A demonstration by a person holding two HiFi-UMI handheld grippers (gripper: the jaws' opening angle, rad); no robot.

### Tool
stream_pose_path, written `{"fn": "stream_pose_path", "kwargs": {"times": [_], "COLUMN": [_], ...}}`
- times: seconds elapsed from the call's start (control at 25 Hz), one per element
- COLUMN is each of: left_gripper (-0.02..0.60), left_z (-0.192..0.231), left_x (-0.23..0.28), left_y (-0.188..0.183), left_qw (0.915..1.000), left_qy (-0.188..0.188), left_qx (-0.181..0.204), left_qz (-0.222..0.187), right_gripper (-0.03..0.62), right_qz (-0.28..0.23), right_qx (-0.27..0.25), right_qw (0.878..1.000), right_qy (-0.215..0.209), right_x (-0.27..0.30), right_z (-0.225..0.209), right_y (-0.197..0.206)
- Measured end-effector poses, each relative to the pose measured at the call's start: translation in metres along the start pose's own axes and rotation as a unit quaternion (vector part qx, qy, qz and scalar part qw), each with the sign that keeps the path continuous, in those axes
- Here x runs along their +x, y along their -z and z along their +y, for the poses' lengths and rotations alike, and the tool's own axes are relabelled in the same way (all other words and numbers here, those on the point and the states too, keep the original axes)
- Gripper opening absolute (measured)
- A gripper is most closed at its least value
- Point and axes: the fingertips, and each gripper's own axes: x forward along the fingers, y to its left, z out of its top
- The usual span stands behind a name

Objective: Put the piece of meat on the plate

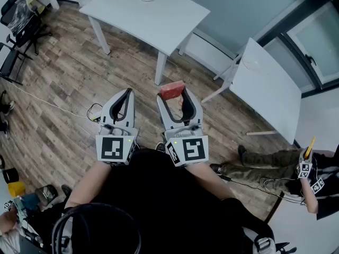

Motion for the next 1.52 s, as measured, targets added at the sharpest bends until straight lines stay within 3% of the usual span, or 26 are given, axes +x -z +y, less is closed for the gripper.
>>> {"fn": "stream_pose_path", "kwargs": {"times": [0.88, 1.2, 1.52], "left_gripper": [0.003, 0.003, 0.003], "left_z": [-0.056, -0.049, -0.007], "left_x": [0.011, 0.029, 0.072], "left_y": [0.008, 0.019, 0.035], "left_qw": [0.9995, 0.9992, 0.9987], "left_qy": [-0.031, -0.034, -0.037], "left_qx": [-0.005, -0.014, -0.028], "left_qz": [0.000, 0.013, 0.022], "right_gripper": [0.285, 0.285, 0.285], "right_qz": [-0.010, 0.009, 0.030], "right_qx": [0.018, 0.014, 0.024], "right_qw": [0.999, 0.999, 0.999], "right_qy": [-0.040, -0.040, -0.025], "right_x": [-0.025, -0.011, 0.034], "right_z": [-0.048, -0.058, -0.081], "right_y": [0.000, 0.012, 0.029]}}
